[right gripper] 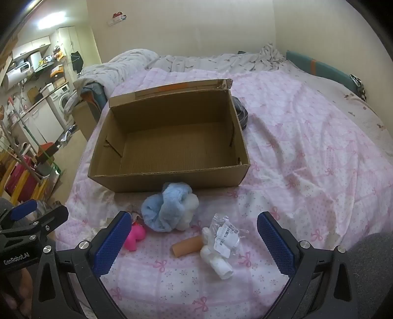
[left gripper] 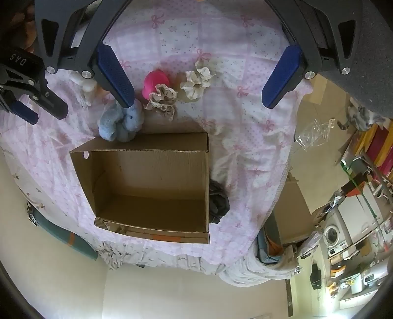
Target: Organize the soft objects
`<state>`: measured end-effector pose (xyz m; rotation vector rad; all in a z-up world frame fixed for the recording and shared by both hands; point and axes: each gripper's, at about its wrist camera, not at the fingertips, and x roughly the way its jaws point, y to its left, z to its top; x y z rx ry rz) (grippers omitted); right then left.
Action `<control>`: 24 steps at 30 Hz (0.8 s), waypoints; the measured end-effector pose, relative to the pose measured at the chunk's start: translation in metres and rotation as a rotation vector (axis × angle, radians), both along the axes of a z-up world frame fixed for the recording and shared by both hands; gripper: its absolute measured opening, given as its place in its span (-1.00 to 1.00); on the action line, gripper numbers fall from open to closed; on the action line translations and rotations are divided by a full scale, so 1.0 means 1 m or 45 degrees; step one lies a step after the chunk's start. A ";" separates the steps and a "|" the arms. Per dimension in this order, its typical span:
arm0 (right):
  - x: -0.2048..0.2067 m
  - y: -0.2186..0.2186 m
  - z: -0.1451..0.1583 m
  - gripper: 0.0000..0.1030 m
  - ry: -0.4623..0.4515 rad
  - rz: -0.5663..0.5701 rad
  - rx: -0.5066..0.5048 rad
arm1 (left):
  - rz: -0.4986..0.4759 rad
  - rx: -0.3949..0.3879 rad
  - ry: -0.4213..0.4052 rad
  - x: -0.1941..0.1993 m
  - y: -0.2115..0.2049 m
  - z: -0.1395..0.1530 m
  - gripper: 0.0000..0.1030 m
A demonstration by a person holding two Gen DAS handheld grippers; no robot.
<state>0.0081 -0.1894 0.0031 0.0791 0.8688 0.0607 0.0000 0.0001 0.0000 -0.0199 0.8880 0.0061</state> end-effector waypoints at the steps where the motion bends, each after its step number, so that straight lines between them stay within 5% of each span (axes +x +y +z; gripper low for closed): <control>1: 0.000 0.000 0.000 1.00 -0.001 0.000 0.001 | 0.000 0.002 0.002 0.000 0.000 0.000 1.00; 24: 0.001 0.001 -0.001 1.00 0.001 0.000 0.003 | 0.003 0.006 0.006 0.001 0.003 -0.004 1.00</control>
